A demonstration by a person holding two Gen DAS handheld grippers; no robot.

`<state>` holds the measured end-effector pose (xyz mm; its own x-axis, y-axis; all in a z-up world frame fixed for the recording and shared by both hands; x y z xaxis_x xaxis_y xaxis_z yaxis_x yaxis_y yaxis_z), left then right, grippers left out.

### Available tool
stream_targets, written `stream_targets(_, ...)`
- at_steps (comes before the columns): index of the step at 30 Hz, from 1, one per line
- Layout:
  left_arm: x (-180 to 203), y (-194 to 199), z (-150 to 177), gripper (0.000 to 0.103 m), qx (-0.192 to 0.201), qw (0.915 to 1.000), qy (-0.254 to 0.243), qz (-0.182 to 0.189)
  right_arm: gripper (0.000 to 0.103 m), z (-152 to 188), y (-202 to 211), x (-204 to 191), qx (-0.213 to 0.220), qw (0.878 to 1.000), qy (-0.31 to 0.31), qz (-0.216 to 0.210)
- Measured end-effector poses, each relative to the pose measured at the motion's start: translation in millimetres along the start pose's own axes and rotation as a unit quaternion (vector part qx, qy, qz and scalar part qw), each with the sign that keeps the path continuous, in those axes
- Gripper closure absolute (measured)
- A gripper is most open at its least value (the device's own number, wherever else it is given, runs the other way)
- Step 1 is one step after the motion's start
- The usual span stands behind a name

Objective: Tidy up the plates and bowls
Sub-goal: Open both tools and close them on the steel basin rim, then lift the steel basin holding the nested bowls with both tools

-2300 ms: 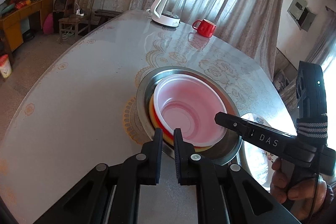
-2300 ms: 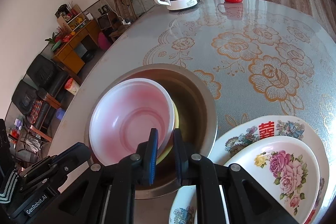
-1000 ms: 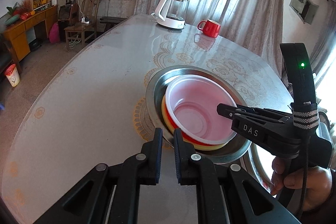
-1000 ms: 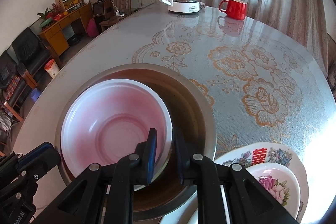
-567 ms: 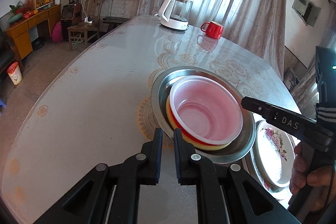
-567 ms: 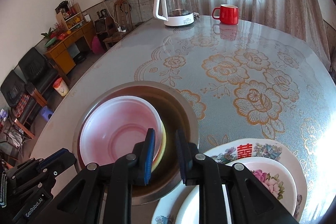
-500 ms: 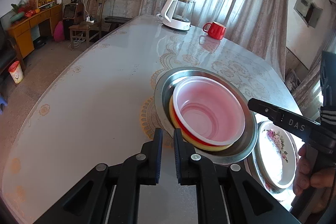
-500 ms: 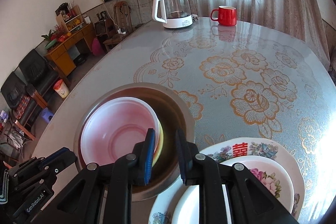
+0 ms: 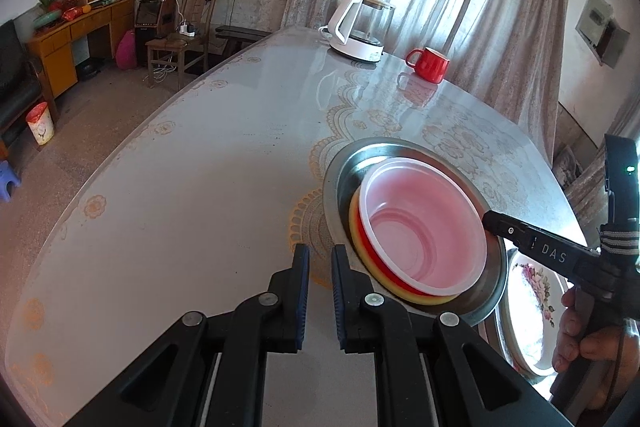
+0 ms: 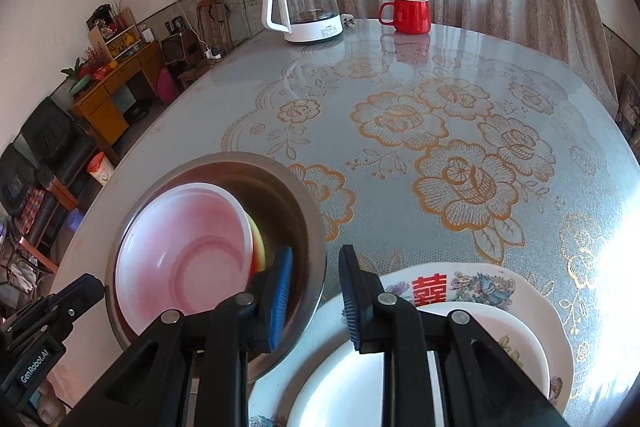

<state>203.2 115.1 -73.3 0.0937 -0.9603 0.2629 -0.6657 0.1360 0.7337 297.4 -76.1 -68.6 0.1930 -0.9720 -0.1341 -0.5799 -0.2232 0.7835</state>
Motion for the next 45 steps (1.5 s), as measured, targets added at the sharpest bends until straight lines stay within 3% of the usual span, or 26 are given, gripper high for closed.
stream_targets(3, -1.3, -3.2, -3.8, 0.091, 0.000, 1.0000, 0.003, 0.001, 0.087, 1.3, -5.5, 0.7, -0.008, 1.000, 0.001, -0.002)
stream_targets(14, 7.6, -14.5, -16.9, 0.085, 0.003, 0.9997, -0.025, 0.008, 0.087, 3.5, -14.8, -2.0, -0.025, 1.000, 0.005, -0.005)
stream_targets(19, 12.4, -27.0, -14.9, 0.085, -0.017, 0.9987, -0.046, 0.015, 0.086, 3.1, -16.9, -3.2, -0.026, 1.000, 0.015, -0.006)
stream_targets(32, 8.1, -38.9, -16.9, 0.082, -0.030, 0.9981, 0.002, 0.054, 0.086, 1.2, -20.7, -1.0, -0.026, 1.000, 0.003, -0.008)
stream_targets(37, 2.7, -36.7, -14.5, 0.074, -0.022, 0.9984, 0.017, 0.049, 0.086, 0.7, -21.6, -1.4, -0.027, 1.000, 0.009, -0.008)
stream_targets(45, 12.5, -27.8, -10.4, 0.085, -0.011, 0.9989, -0.017, 0.042, 0.084, 2.1, -22.3, -5.4, -0.025, 0.999, 0.026, -0.005)
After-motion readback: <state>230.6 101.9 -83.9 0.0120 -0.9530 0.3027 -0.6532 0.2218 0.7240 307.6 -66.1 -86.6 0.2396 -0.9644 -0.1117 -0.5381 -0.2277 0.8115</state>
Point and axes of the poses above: each gripper's, at about its wrist camera, not at the fingertips, and y roughly against the way its jaws point, x to its right, z to its underside, the point moved 8 cm from there along -y, roughly the way its jaws point, and after that the axes turned 1 degree about -x, right-handed, at the moved point
